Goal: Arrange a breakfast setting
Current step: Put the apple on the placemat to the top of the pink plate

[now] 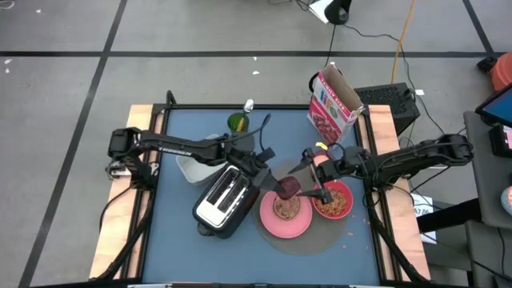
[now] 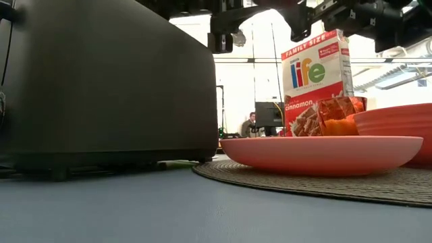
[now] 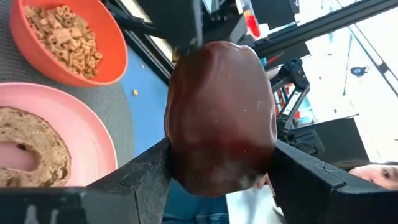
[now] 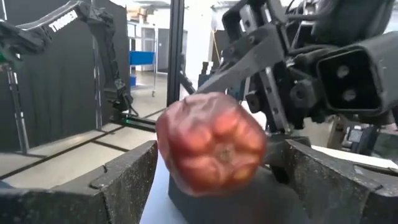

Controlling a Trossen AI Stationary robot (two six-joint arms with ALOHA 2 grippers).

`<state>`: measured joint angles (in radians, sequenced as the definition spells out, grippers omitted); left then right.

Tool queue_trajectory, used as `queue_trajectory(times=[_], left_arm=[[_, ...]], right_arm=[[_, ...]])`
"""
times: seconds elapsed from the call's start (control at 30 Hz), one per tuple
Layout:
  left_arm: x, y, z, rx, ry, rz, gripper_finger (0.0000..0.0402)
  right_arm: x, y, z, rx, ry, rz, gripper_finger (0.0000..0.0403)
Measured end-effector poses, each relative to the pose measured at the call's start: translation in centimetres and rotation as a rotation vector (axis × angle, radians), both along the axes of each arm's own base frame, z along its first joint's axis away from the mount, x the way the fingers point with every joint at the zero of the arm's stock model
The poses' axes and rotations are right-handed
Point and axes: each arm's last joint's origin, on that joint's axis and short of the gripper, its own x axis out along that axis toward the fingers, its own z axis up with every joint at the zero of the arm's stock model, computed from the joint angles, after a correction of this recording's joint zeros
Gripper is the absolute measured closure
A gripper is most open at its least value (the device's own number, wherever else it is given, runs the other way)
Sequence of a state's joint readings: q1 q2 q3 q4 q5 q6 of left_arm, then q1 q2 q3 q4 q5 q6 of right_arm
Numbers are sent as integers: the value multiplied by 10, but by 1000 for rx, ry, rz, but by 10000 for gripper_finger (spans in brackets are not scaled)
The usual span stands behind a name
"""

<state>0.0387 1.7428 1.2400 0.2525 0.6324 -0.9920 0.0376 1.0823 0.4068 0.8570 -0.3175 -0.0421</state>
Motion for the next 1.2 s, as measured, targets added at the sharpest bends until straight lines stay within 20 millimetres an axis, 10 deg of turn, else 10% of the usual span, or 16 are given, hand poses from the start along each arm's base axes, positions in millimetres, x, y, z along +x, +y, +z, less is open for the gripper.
queue_trajectory(times=[1.2], left_arm=[[2,3,-1,-26,15,37,158]], right_arm=[[5,2,-2,11,-27,32,148]])
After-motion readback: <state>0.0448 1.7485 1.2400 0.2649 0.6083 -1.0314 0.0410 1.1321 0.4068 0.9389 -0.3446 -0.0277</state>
